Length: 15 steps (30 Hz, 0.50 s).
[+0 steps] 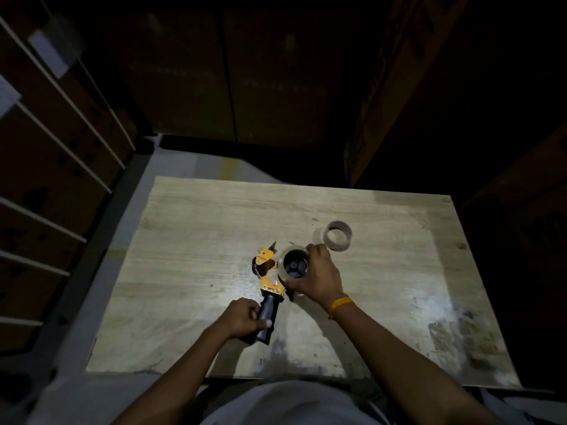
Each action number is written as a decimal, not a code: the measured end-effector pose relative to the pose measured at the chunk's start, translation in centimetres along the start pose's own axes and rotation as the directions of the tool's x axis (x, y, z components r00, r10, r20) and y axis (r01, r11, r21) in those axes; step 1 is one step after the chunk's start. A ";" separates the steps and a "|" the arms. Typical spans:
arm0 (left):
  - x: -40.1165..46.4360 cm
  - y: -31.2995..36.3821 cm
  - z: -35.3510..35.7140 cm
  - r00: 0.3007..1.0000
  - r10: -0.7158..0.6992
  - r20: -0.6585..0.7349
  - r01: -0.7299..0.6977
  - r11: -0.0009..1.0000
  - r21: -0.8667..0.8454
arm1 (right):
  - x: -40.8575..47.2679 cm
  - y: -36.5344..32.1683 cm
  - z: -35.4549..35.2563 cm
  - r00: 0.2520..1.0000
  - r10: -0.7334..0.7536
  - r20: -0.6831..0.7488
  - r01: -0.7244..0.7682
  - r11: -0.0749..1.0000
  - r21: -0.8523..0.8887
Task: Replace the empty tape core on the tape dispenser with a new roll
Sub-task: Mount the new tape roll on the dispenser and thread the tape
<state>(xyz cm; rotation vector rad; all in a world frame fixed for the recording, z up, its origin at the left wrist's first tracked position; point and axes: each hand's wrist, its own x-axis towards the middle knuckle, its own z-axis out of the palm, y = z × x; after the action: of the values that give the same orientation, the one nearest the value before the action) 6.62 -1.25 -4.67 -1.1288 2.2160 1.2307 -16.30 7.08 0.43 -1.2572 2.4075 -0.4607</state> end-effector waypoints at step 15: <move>0.3 -0.1 0.5 0.999 -0.037 0.011 0.038 0.999 -0.038 | 2.5 -1.9 0.5 0.992 0.050 0.120 -0.033 0.989 -0.144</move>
<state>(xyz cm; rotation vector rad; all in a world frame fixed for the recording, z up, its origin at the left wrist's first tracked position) 6.52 -1.00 -5.16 -1.1701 2.1622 1.2655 -15.98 3.90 0.38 -1.2521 2.3918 -0.1957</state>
